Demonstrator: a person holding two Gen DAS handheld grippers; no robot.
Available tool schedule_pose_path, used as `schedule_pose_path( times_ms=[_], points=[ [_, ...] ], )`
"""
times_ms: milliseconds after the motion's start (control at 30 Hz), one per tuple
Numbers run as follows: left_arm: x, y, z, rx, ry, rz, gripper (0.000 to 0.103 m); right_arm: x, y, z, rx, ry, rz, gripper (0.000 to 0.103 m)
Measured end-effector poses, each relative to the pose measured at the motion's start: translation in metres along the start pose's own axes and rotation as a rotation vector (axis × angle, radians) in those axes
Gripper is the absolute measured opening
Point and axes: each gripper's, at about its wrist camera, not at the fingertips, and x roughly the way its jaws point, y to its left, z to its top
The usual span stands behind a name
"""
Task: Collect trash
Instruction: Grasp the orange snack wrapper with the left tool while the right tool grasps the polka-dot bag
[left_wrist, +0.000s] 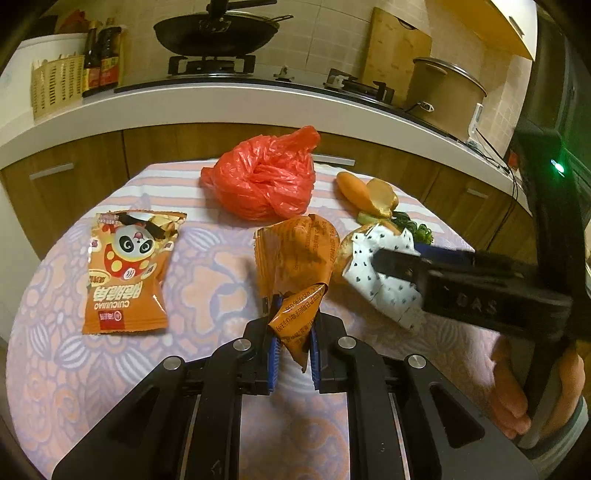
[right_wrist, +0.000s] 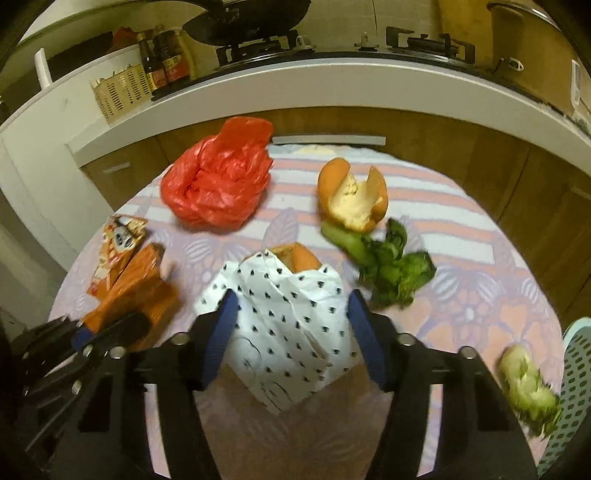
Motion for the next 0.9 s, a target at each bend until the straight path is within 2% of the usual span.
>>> schedule_pose_path(
  times_ms=[100, 233, 267, 367, 600, 633, 667, 733, 767, 800, 900],
  points=[
    [0.000, 0.000, 0.000, -0.001, 0.000, -0.001, 0.012, -0.008, 0.000, -0.012, 0.012, 0.011, -0.023, 0.031],
    [0.000, 0.001, 0.000, -0.005, -0.001, -0.002, 0.012, -0.021, 0.002, -0.031, 0.041, 0.019, -0.005, 0.021],
    [0.000, 0.001, 0.000, -0.005, -0.001, -0.001, 0.012, -0.024, 0.004, -0.035, 0.043, 0.019, -0.004, 0.016],
    [-0.001, 0.001, 0.000, -0.008, -0.004, -0.002, 0.012, -0.035, 0.004, -0.043, 0.054, 0.015, -0.016, 0.012],
    [-0.003, 0.003, -0.001, -0.014, -0.004, -0.008, 0.012, -0.053, -0.019, -0.049, 0.125, 0.018, -0.066, 0.013],
    [-0.003, 0.003, -0.001, -0.013, -0.004, -0.009, 0.012, -0.053, -0.024, -0.048, 0.141, 0.020, -0.048, 0.013],
    [-0.004, 0.003, -0.001, -0.013, -0.004, -0.009, 0.013, -0.052, -0.026, -0.048, 0.152, 0.028, -0.022, 0.017],
    [-0.004, 0.002, -0.001, -0.014, -0.004, -0.011, 0.013, -0.050, -0.026, -0.047, 0.168, 0.024, -0.007, 0.039],
    [-0.004, 0.002, -0.001, -0.014, -0.004, -0.011, 0.013, -0.050, -0.025, -0.047, 0.174, 0.013, -0.012, 0.070],
    [-0.005, 0.002, -0.002, -0.014, -0.004, -0.012, 0.013, -0.051, -0.023, -0.046, 0.174, -0.002, -0.016, 0.080],
    [-0.005, 0.001, -0.002, -0.012, -0.004, -0.010, 0.013, -0.039, -0.011, -0.040, 0.147, 0.025, -0.014, 0.080]
  ],
)
